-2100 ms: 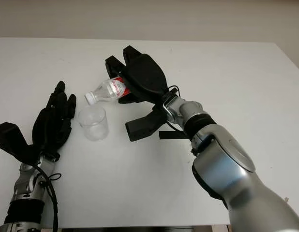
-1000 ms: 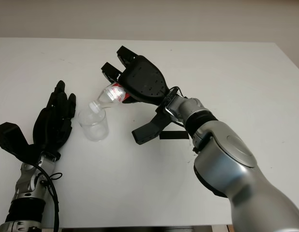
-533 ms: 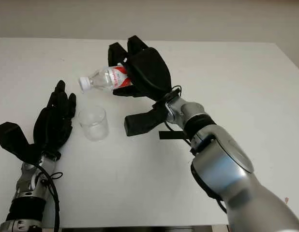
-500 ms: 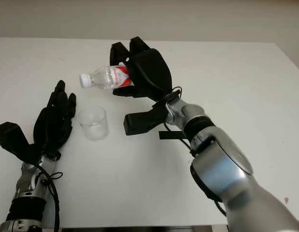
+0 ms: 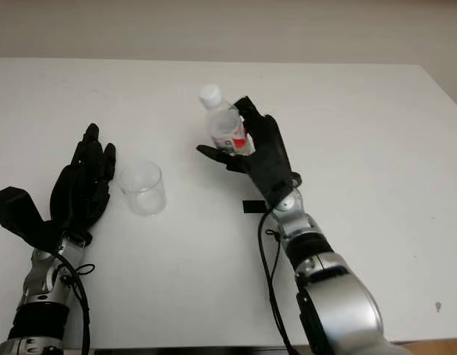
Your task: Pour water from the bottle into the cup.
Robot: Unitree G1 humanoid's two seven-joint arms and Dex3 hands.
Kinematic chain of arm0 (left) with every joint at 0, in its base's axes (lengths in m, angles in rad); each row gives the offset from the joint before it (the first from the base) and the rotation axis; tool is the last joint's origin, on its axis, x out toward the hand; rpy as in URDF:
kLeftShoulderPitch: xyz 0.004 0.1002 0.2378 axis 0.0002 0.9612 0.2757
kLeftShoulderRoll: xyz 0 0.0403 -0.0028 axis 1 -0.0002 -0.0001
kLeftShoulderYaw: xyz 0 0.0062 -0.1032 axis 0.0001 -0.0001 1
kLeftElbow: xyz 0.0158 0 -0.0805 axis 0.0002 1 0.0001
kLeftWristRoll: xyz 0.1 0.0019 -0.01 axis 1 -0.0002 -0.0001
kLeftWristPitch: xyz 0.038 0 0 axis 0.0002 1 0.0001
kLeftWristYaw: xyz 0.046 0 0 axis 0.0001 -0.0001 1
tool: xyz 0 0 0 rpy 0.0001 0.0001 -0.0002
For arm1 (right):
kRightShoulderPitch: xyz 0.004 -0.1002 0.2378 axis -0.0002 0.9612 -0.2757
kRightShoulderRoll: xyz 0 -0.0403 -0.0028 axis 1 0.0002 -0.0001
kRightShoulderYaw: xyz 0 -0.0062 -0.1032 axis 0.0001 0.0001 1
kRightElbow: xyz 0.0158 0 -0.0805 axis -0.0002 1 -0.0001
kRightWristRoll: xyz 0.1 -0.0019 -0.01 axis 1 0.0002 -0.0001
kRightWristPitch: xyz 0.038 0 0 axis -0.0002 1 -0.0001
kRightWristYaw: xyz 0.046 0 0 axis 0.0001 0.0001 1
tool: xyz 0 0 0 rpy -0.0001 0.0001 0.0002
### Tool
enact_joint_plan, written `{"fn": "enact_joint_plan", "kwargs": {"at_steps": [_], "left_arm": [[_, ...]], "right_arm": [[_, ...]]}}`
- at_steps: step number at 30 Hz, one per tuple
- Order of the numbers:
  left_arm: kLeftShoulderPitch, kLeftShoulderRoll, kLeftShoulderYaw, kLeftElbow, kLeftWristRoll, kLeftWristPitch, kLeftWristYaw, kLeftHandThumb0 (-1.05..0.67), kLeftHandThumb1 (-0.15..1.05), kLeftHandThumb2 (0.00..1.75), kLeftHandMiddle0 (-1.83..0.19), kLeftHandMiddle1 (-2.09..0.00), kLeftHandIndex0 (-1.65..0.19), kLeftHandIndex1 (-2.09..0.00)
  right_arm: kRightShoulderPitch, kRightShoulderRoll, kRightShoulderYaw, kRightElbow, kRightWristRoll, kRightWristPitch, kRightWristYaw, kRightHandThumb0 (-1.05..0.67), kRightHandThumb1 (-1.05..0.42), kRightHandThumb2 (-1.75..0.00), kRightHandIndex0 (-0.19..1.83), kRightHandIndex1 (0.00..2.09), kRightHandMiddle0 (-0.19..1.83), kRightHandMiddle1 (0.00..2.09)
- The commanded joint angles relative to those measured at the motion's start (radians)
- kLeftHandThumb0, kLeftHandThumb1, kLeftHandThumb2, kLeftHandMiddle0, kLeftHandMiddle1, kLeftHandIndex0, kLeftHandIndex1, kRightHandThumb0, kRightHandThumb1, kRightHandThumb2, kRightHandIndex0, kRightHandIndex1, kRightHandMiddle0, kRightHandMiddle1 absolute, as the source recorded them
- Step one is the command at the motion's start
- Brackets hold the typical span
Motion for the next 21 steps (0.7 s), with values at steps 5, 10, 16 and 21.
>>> {"fn": "enact_joint_plan", "kwargs": {"at_steps": [5,10,16,21], "left_arm": [[0.006,0.006,0.000,0.020,0.009,-0.005,-0.016,-0.75,1.05,0.47,0.14,-0.05,0.13,-0.06],[0.001,0.006,-0.007,0.023,0.013,-0.007,-0.019,-0.75,1.05,0.48,0.13,-0.06,0.12,-0.06],[0.009,0.007,-0.006,0.013,0.008,0.000,-0.027,-0.76,1.05,0.47,0.14,-0.05,0.12,-0.06],[0.015,0.008,-0.009,0.002,0.011,0.008,-0.025,-0.76,1.05,0.48,0.13,-0.05,0.12,-0.06]], "right_arm": [[0.172,-0.044,-0.057,-0.333,0.019,0.104,0.062,-0.39,-1.05,-0.41,1.35,2.09,0.98,2.09],[0.273,-0.038,-0.099,-0.553,0.055,0.216,0.098,-0.40,-1.05,-0.38,1.23,2.09,0.92,2.09],[0.346,-0.043,-0.126,-0.768,0.071,0.410,0.124,-0.41,-1.05,-0.41,1.15,2.09,0.83,2.09],[0.347,-0.023,-0.133,-0.820,0.094,0.533,0.148,-0.41,-1.05,-0.43,1.19,2.09,0.83,2.09]]}}
